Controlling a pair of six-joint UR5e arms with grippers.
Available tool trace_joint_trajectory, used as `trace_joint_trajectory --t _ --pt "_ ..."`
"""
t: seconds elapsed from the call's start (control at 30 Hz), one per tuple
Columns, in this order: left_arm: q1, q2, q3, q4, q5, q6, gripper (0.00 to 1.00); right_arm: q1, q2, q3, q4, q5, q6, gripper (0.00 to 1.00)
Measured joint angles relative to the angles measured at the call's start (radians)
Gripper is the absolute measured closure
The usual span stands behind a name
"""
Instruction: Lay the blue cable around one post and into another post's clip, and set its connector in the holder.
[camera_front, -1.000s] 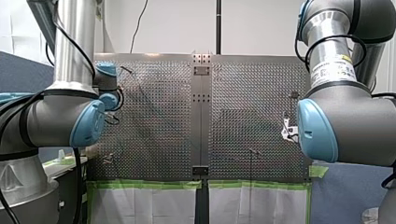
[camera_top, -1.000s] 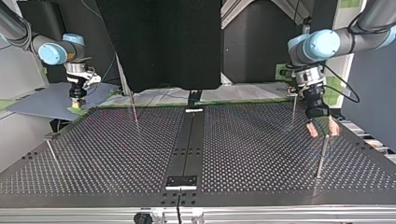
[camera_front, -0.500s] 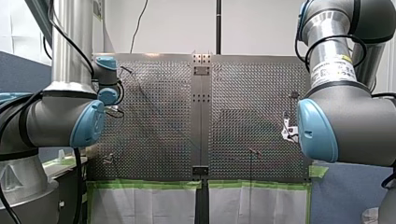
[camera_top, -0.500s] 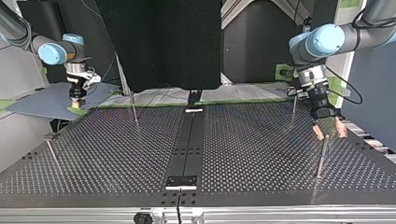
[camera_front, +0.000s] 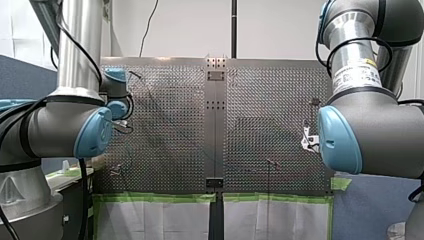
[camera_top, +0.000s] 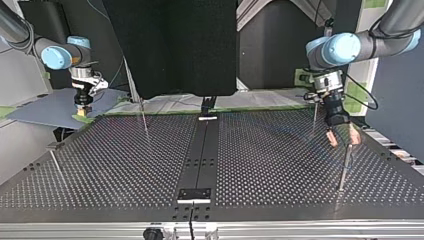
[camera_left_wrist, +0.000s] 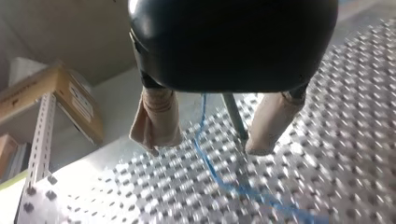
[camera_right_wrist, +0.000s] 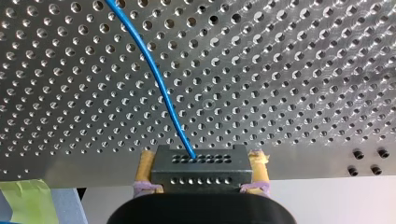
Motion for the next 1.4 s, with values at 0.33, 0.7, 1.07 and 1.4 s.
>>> trace_joint_trajectory --t 0.33,0.7,1.07,1.4 --pt "0.006 -0.065 0.036 -0.016 -0.048 0.085 0.00 0.002 0.000 0.000 0.000 0.000 0.000 1.00" --pt "0.007 -0.143 0.084 -0.050 -0.022 0.113 0.00 0.003 0.000 0.000 0.000 0.000 0.000 1.00" --pt "0.025 -0.158 0.093 -0.052 -0.029 0.127 0.00 0.001 -0.008 0.000 0.003 -0.018 0.001 1.00" --pt "0.023 -0.158 0.093 -0.053 -0.026 0.136 0.00 0.021 -0.090 0.036 0.047 0.010 0.025 1.00"
